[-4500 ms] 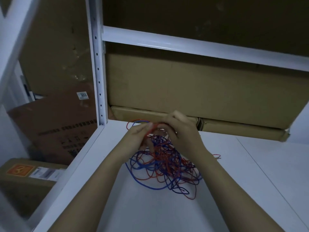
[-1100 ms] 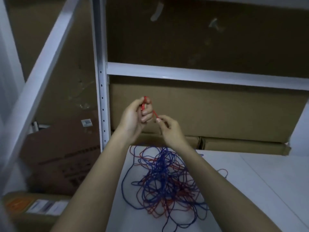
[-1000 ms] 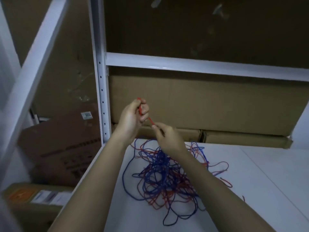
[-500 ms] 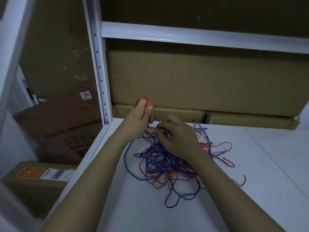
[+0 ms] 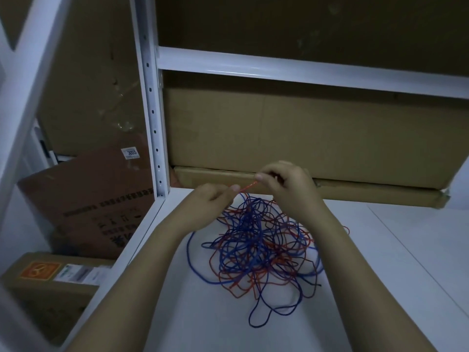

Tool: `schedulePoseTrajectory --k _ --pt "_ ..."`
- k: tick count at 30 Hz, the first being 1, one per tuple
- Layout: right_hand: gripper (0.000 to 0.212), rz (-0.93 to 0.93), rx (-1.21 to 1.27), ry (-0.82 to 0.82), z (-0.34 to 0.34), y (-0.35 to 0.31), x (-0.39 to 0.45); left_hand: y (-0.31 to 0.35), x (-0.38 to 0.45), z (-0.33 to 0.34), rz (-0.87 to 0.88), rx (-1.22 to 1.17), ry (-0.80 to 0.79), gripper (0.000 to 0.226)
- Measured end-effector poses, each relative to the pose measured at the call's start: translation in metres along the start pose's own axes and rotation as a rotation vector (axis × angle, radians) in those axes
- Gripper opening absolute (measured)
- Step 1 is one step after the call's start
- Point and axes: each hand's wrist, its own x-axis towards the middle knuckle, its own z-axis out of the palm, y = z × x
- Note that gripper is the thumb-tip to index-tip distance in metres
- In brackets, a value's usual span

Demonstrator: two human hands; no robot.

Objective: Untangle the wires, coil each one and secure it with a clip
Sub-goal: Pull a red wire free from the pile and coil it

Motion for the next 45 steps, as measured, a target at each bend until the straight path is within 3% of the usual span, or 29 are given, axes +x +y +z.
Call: schedulePoseTrajectory --k 3,7,12,15,19,21,24,29,35,40,45 --pt "0.012 -0.032 0.187 0.075 0.008 -0.004 0.009 0.006 -0.001 -0.003 -0.048 -0.470 -0.073 0.051" --pt "0.018 0.102 0.422 -0.007 0.025 0.000 0.014 0.012 -0.002 -0.006 -0.022 -0.970 -0.108 0.049" --pt "0.029 0.232 0.465 -0.141 0.044 0.015 0.005 0.015 0.008 -0.013 0.005 -1.137 0.043 0.040" --pt "0.030 0.191 0.297 -0.175 0.049 0.021 -0.005 0.013 0.013 -0.018 0.000 -1.217 0.141 0.030" --pt "0.028 -0.019 -0.078 -0.226 0.056 0.016 -0.017 0.023 0.025 -0.011 -0.023 -1.072 0.296 0.030" --pt "0.021 -0.147 -0.237 -0.263 0.059 0.009 -0.022 0.024 0.031 -0.003 -0.053 -0.838 0.371 0.029" --pt "0.019 -0.247 -0.232 -0.265 0.058 0.003 -0.027 0.009 0.032 0.008 0.013 -0.285 0.317 0.023" --pt "0.014 -0.149 -0.045 -0.191 0.045 0.011 -0.020 -0.006 0.029 0.013 0.158 0.368 0.162 0.017" --pt "0.002 -0.071 0.036 -0.192 0.041 0.021 -0.016 0.005 0.025 0.015 0.101 0.427 0.045 0.020" --pt "0.010 0.015 -0.020 -0.148 0.031 0.031 -0.016 0.005 0.020 0.002 0.018 0.472 0.035 0.036" --pt "0.029 0.108 -0.138 -0.161 0.027 0.033 -0.017 0.001 0.018 -0.006 -0.055 0.209 -0.265 0.050"
